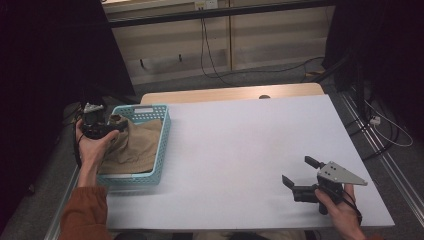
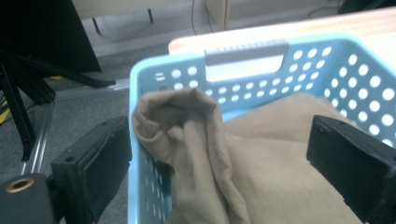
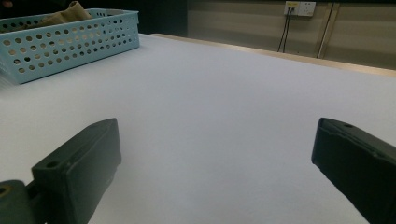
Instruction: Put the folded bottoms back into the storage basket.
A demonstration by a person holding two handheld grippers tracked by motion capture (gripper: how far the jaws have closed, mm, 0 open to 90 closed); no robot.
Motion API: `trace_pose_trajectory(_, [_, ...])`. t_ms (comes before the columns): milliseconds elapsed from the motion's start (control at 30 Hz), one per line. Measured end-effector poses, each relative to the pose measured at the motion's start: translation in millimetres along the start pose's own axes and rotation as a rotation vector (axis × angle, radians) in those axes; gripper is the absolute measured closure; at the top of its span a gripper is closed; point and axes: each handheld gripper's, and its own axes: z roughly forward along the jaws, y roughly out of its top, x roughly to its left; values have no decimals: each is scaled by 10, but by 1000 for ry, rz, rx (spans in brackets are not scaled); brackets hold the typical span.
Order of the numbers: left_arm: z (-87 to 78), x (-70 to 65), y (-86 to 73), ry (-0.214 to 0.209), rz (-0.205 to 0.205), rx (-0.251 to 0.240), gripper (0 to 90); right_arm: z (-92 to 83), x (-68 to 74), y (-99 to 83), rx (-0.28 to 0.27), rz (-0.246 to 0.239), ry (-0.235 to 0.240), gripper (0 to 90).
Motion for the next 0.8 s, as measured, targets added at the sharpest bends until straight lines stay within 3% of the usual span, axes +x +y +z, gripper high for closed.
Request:
trace_pose_trajectory(133, [-58, 20, 11, -6, -15, -25, 49, -11, 7, 1, -3, -3, -1, 15])
trace_pose_trajectory(200, [-89, 14, 14, -5, 9, -30, 52, -13, 6, 2, -3, -2, -2, 15])
trace_pose_trajectory(300, [-138, -7, 10, -4, 15, -54, 51, -22, 7, 5, -5, -3, -3, 15])
trace_pose_trajectory(533, [-313, 4, -2, -7, -1, -60, 57, -27, 21, 7, -3, -11, -8, 15])
trace_pose_trajectory(800, [-542, -1, -116, -17, -21, -102, 59, -40, 32, 14, -7, -17, -11, 15])
